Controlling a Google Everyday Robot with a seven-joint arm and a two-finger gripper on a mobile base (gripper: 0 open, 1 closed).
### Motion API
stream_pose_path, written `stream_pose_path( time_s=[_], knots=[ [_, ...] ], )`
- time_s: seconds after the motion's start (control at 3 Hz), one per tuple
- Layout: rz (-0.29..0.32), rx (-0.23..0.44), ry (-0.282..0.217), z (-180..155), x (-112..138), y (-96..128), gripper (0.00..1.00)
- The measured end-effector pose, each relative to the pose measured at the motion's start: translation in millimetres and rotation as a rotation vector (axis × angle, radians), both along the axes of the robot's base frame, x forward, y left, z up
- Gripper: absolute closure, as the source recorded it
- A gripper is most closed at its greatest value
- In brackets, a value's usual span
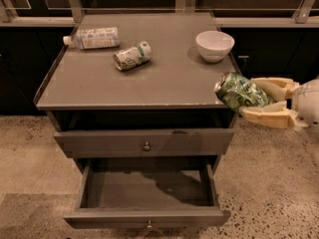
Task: Pick green can from middle drawer and place on counter
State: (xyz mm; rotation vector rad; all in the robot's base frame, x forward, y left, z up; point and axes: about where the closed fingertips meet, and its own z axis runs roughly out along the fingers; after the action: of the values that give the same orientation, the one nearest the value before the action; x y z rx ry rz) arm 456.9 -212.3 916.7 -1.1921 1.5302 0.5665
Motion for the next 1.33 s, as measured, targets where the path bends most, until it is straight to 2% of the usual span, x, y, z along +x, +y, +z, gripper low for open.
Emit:
stream_pose_path(
  time_s=[0.33, 0.67, 1.0, 1.33],
  knots=[
    [0.083, -0.069, -0.038, 4, 26, 17, 1.00],
    [0.219, -0.142, -0.080, 8, 54, 51, 1.00],
    [0.344, -0.198, -0.087, -2, 74, 81, 1.00],
    [0.425, -0.211, -0.065, -23, 88, 100, 1.00]
  ],
)
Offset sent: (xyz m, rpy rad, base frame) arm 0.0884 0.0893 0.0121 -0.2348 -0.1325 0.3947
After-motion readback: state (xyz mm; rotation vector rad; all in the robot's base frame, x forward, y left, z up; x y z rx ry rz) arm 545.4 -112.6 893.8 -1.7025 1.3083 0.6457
